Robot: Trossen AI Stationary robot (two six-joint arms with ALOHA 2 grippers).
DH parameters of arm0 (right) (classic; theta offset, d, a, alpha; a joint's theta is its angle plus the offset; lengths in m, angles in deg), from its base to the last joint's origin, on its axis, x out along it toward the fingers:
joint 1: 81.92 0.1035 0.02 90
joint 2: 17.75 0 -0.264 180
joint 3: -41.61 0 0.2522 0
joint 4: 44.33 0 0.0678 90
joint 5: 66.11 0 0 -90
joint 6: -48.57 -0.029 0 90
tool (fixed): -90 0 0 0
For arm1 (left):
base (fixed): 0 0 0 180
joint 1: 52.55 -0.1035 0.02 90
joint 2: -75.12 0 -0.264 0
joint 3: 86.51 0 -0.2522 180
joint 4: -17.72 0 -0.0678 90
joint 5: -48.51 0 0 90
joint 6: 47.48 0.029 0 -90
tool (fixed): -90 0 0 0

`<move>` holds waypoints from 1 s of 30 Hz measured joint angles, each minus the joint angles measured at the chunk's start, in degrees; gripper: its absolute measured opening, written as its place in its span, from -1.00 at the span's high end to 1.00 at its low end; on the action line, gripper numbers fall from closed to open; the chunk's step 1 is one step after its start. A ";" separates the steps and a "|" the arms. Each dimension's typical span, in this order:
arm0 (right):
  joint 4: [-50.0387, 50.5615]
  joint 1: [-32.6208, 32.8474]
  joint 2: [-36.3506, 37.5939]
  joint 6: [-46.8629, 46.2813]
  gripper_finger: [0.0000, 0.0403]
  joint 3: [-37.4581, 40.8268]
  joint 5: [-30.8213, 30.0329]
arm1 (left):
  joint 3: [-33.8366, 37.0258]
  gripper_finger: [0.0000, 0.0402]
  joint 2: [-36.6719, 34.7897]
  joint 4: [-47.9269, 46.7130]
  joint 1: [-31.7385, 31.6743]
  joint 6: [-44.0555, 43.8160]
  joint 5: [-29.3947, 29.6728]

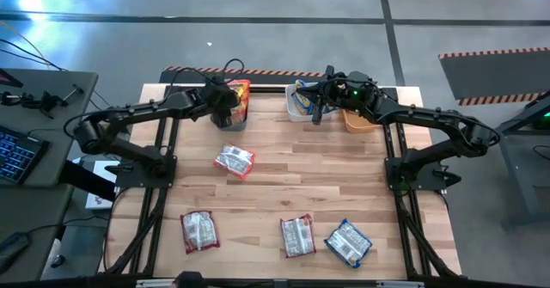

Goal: Sort Maruchan noodles
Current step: Put the right orange noodle pack into the blue bin

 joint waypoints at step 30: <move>-0.02 0.00 0.00 0.46 1.00 0.00 0.90 | -0.07 -0.14 1.08 -4.74 -8.18 -27.16 -18.13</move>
